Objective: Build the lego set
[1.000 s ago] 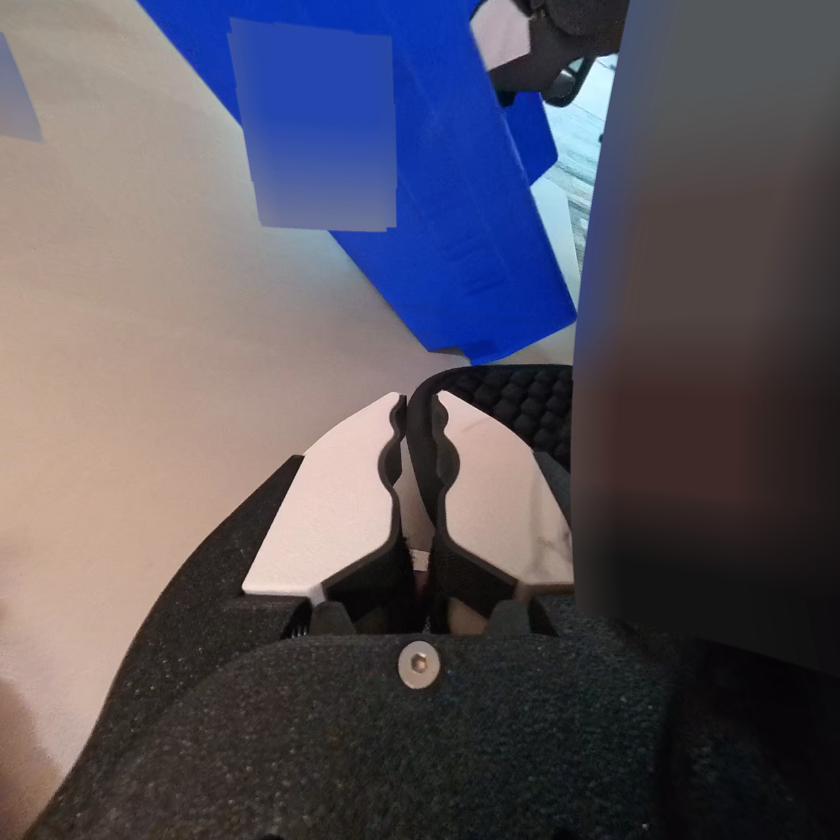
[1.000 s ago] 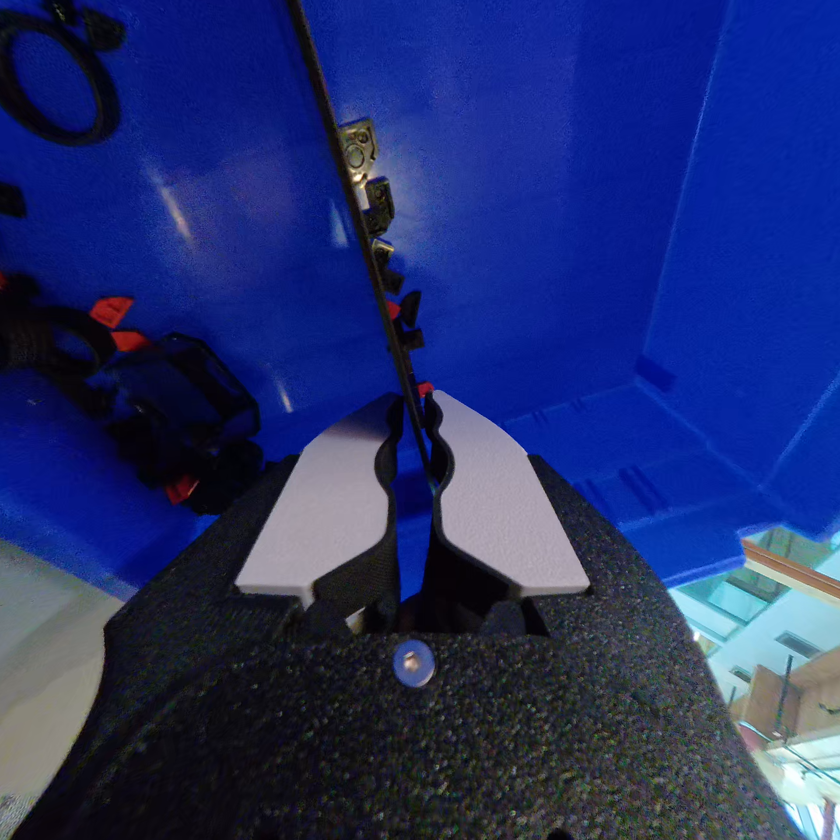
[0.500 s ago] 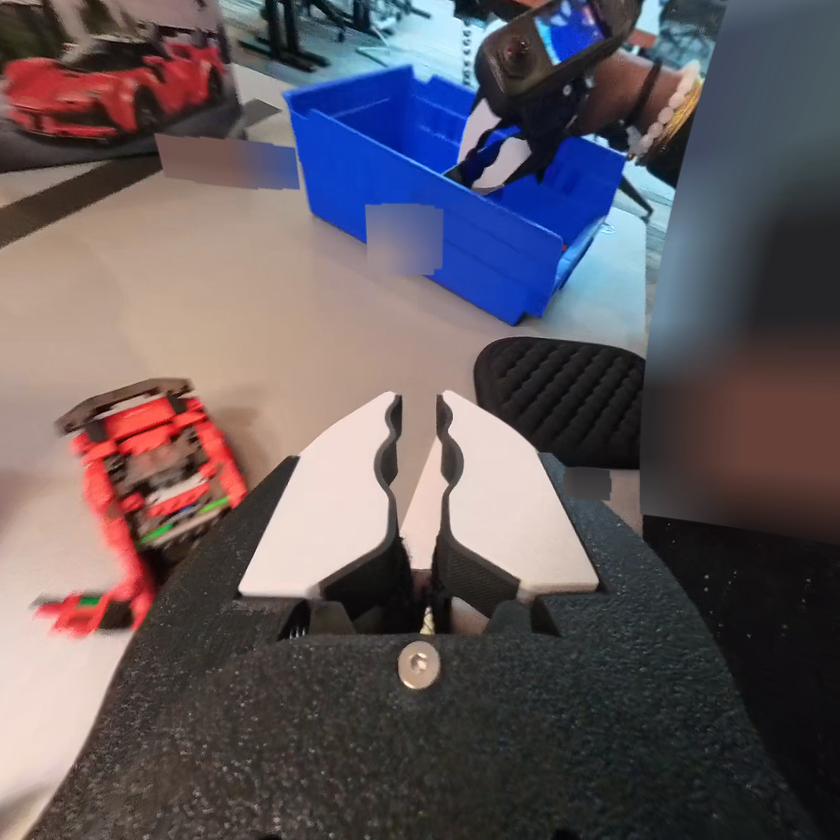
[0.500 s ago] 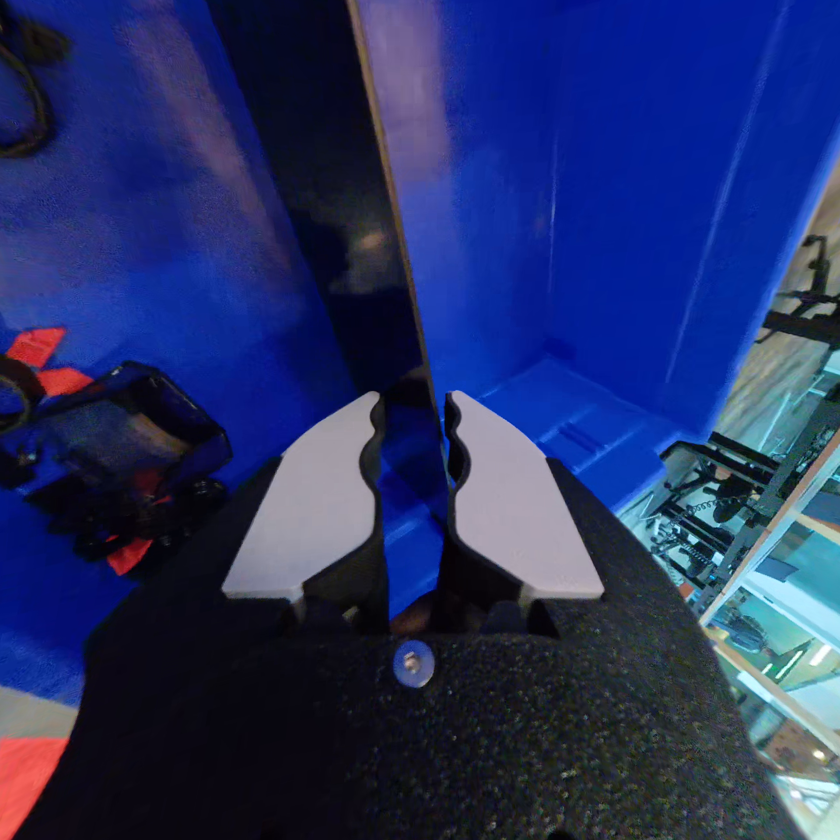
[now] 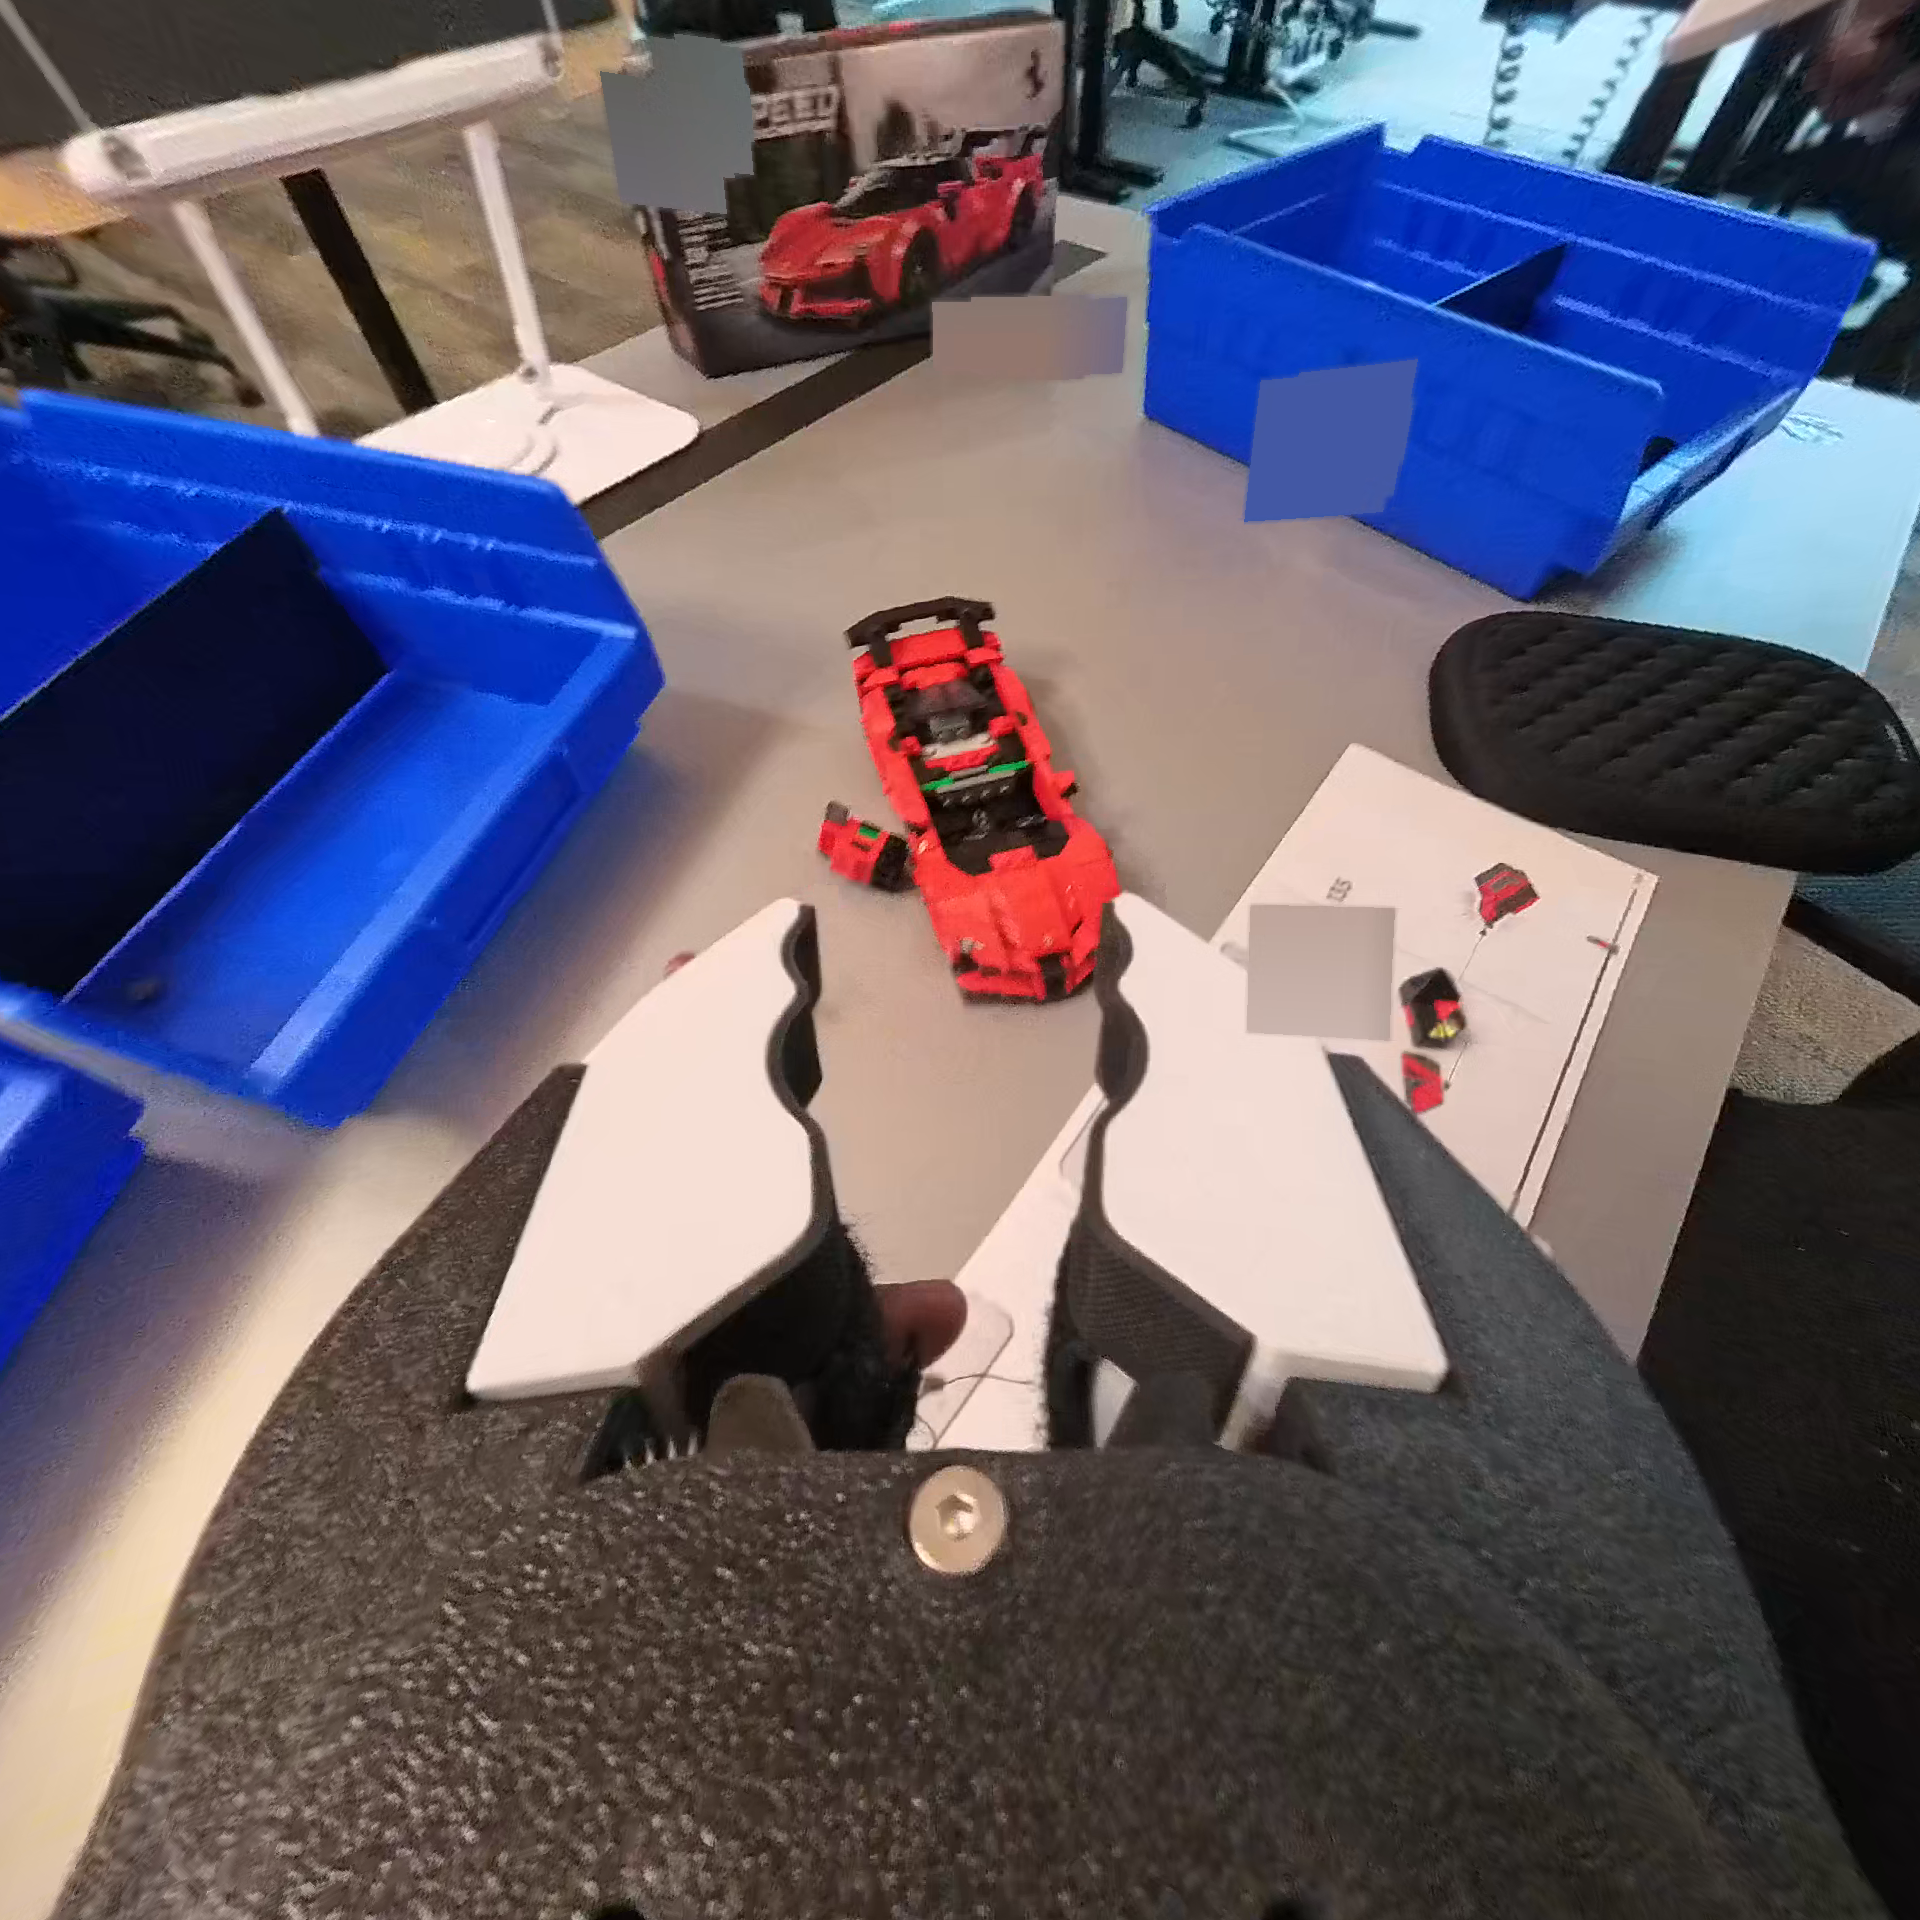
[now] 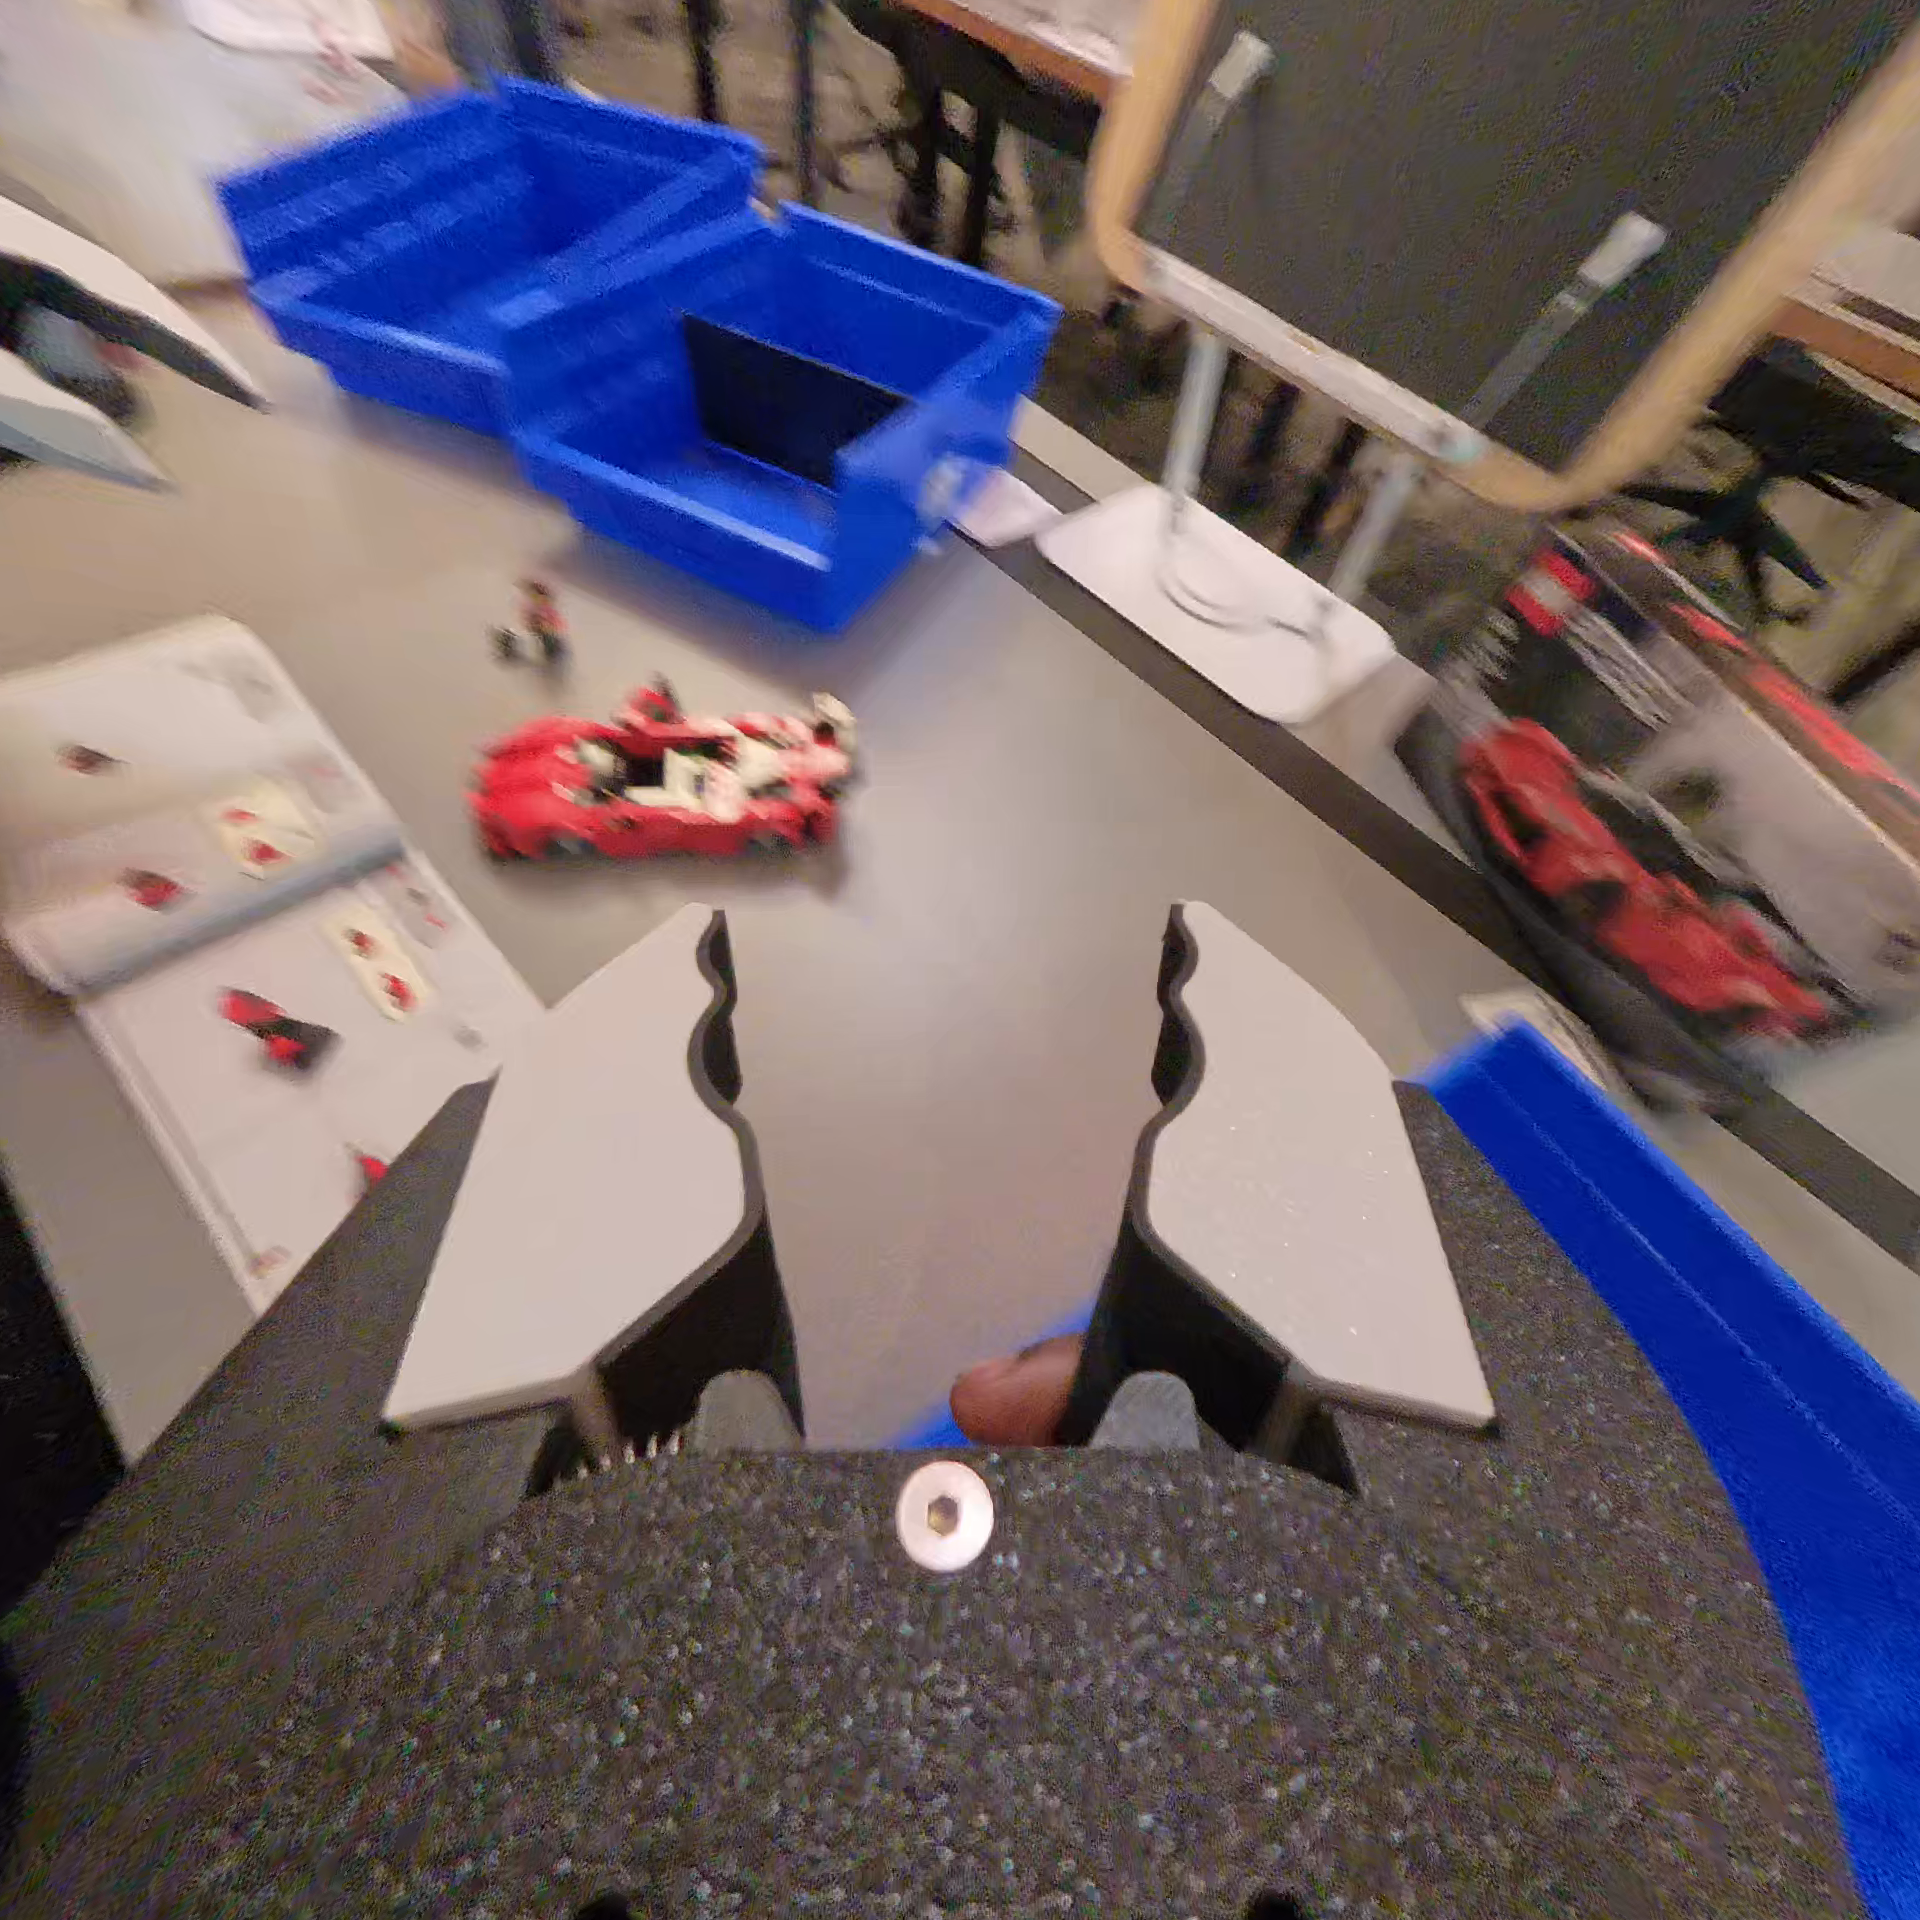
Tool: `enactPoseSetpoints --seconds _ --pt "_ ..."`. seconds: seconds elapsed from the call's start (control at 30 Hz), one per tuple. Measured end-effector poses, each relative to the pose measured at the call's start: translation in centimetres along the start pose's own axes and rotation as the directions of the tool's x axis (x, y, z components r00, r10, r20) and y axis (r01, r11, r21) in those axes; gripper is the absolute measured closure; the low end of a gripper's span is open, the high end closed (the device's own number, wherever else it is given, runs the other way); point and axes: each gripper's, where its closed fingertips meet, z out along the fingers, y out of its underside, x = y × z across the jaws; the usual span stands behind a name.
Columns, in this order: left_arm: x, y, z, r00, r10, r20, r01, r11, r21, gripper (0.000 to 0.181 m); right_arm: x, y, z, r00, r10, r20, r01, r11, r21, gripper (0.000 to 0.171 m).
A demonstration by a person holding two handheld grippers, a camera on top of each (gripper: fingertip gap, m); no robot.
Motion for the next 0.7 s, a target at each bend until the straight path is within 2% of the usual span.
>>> enactPoseSetpoints --seconds 0.17,0.37,0.53,0.7 --pt "-2.9 2.2 -2.1 0.996 -0.036 0.077 0.039 0.998 -0.043 0.096 -8.9 -4.5 7.1 0.959 -0.059 0.276 0.052 0.998 0.034 0.094" --pt "-5.2 3.0 -4.2 0.986 -0.108 0.126 0.106 0.994 0.021 0.078 -15.0 -6.3 18.2 0.845 -0.236 0.48 0.304 0.95 -0.069 0.104" --pt "-5.2 4.3 -4.9 0.982 -0.134 0.13 0.131 0.991 0.03 0.079 -15.6 -5.6 27.8 0.716 -0.491 0.497 0.626 0.766 -0.144 0.116" --pt "-5.0 5.6 -4.9 0.984 -0.132 0.124 0.133 0.991 -0.002 0.085 -14.5 -3.7 35.5 0.606 -0.595 0.528 0.777 0.583 -0.236 0.122"
